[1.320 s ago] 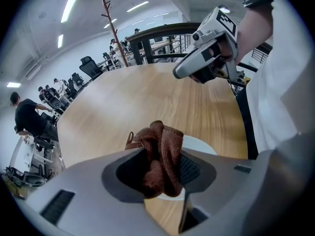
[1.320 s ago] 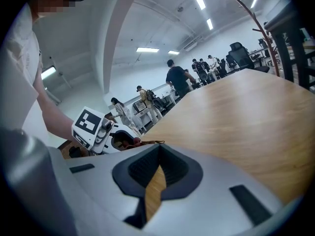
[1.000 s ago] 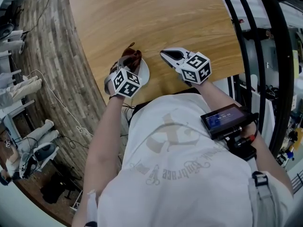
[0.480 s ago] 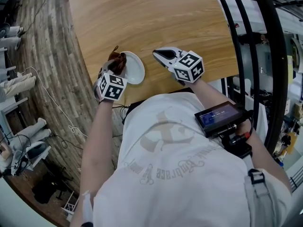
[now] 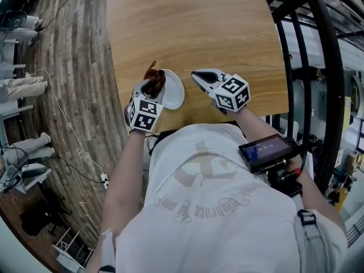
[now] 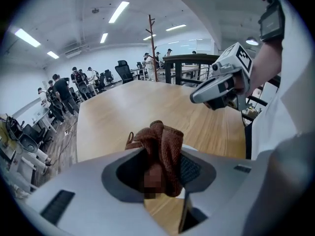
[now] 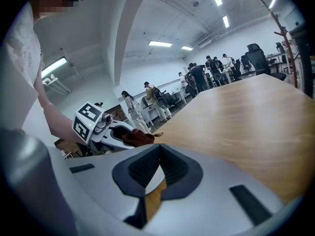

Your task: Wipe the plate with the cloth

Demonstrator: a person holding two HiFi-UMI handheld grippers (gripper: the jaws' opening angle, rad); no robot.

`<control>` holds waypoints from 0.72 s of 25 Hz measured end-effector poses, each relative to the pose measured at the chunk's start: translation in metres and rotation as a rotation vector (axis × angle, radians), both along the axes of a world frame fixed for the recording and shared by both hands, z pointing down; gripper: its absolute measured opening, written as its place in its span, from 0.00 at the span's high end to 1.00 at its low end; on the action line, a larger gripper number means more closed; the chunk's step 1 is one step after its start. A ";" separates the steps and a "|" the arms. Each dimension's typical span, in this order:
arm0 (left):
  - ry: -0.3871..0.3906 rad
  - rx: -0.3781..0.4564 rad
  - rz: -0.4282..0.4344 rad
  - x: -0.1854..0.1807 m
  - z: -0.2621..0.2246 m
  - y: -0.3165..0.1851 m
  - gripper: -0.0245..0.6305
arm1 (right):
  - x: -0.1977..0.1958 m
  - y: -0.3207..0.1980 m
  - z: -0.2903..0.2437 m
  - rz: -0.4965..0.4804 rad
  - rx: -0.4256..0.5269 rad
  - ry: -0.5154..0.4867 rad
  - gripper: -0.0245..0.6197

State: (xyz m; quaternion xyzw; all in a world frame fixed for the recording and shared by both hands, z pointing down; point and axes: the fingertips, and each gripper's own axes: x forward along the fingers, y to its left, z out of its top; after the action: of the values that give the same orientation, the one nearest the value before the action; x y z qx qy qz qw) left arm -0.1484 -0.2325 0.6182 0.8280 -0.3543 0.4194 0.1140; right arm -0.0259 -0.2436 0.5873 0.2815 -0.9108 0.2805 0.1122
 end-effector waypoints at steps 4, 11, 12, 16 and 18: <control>0.087 0.019 -0.085 -0.006 -0.015 0.003 0.70 | -0.012 -0.003 -0.010 -0.050 0.036 -0.003 0.94; 0.283 0.070 -0.244 -0.015 -0.047 0.011 0.70 | -0.031 -0.005 -0.045 -0.120 0.134 -0.044 0.94; 0.310 0.079 -0.265 -0.018 -0.051 0.013 0.70 | -0.033 -0.005 -0.050 -0.129 0.147 -0.052 0.94; 0.420 0.127 -0.277 -0.019 -0.069 0.025 0.70 | -0.035 0.000 -0.065 -0.154 0.177 -0.081 0.94; 0.462 0.135 -0.278 -0.019 -0.072 0.033 0.70 | -0.035 0.006 -0.067 -0.166 0.181 -0.089 0.94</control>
State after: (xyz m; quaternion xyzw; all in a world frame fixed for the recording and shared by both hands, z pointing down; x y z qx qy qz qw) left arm -0.1677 -0.1994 0.5460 0.8510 -0.4561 0.1752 0.1927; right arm -0.0608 -0.2374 0.5202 0.2015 -0.9566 0.1990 0.0689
